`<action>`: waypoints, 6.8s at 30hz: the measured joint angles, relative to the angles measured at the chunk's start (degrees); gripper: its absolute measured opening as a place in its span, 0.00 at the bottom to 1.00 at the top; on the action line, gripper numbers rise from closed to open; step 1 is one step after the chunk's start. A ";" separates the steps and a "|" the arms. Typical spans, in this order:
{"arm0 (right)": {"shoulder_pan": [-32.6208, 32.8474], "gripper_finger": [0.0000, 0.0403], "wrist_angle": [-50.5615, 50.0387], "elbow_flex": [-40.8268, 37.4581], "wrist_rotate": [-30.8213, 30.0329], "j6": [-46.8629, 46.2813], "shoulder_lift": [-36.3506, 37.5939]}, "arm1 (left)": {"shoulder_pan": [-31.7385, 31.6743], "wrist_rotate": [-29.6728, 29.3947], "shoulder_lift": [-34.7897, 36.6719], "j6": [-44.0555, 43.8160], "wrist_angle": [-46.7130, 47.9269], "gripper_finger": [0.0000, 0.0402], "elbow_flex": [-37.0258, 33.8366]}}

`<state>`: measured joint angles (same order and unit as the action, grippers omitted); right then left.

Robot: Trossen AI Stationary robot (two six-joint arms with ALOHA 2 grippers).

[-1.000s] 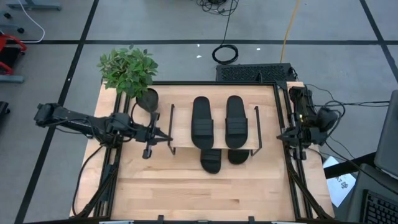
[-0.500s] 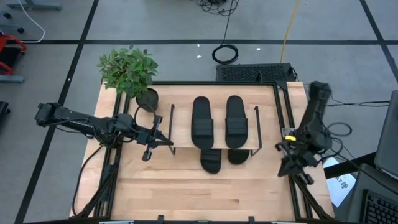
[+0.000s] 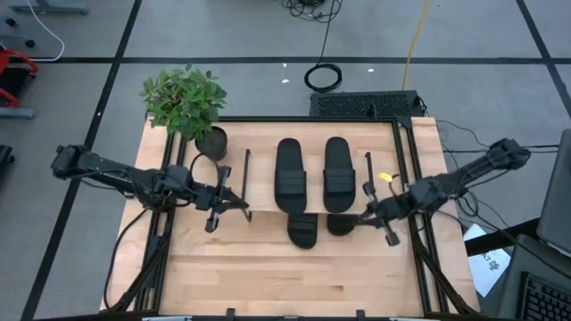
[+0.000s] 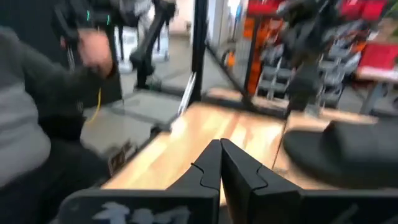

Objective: Pick and place slides into the shelf
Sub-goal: Return to Home Position

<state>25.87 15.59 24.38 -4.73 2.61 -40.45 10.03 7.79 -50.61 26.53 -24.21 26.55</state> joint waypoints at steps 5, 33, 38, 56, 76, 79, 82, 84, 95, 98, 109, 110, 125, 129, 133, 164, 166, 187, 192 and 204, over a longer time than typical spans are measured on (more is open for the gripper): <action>-1.82 0.00 -7.18 0.24 -0.66 1.52 11.57 | 3.87 -13.77 2.42 1.66 2.43 0.00 0.02; -1.90 0.00 -32.11 -1.20 -10.06 3.76 40.37 | 8.61 -17.40 8.44 4.64 0.44 0.00 -5.87; -1.86 0.00 -32.61 -1.20 -5.59 3.00 40.36 | 9.77 -20.97 9.14 0.98 -0.05 0.00 -7.18; -1.88 0.00 -11.67 -14.00 4.99 5.44 40.38 | 21.49 -33.37 23.97 5.18 -6.38 0.00 -16.26; -1.79 0.00 -9.85 -20.33 21.39 0.08 40.38 | 21.60 -37.43 24.11 -3.35 1.42 0.00 -16.26; -1.40 0.00 -10.22 -20.33 21.47 -0.24 40.38 | 21.60 -37.41 24.09 -5.52 3.67 0.00 -16.26; -1.36 0.00 -10.22 -20.34 21.34 -0.42 40.38 | 21.85 -37.41 24.07 -6.26 5.66 0.00 -16.26; -1.33 0.00 -10.17 -20.35 19.35 0.30 40.38 | 22.78 -37.42 24.17 -4.36 6.48 0.00 -16.26; -1.36 0.00 -11.58 -20.37 13.77 2.51 40.38 | 21.49 -36.82 28.99 -2.14 4.98 0.00 -22.69; -1.36 0.00 -10.80 -20.37 13.82 3.60 40.38 | 17.24 -35.19 31.21 -3.19 2.20 0.00 -25.62; -1.36 0.00 -11.70 -20.15 13.77 5.52 40.38 | 8.14 -28.46 41.12 -13.87 17.01 0.00 -25.90; -1.36 0.00 -12.02 -20.15 13.79 5.19 40.38 | 8.14 -27.46 42.10 -15.25 18.54 0.00 -25.90; -1.38 0.00 -10.09 -20.11 13.82 4.06 40.38 | 8.14 -25.63 44.68 -18.36 20.70 0.02 -25.79; -1.38 0.00 -9.87 -20.11 13.69 4.07 40.38 | 8.14 -25.63 44.68 -18.87 20.68 0.01 -25.79; -1.38 0.00 -9.72 -20.11 13.73 4.07 40.38 | 8.14 -25.68 44.68 -19.15 20.68 0.01 -25.79; -1.38 0.00 -9.81 -20.11 13.75 4.25 40.29 | 8.14 -25.83 44.63 -19.32 20.59 0.06 -25.81; -1.38 0.00 -9.81 -20.11 13.75 4.26 40.29 | 8.14 -25.83 44.63 -19.32 20.59 0.06 -25.81; -1.38 0.00 -9.83 -20.11 13.77 4.26 40.27 | 8.14 -25.85 44.63 -19.32 20.57 0.06 -25.81; -1.38 0.00 -9.83 -20.11 13.77 4.26 40.27 | 8.15 -25.84 44.63 -19.30 20.57 0.06 -25.81; -1.38 0.00 -9.83 -20.11 13.77 4.26 40.27 | 8.14 -25.83 44.63 -19.30 20.57 0.06 -25.81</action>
<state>24.49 5.76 4.27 9.04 6.87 -0.19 18.18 -18.05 -5.98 7.22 -3.64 0.73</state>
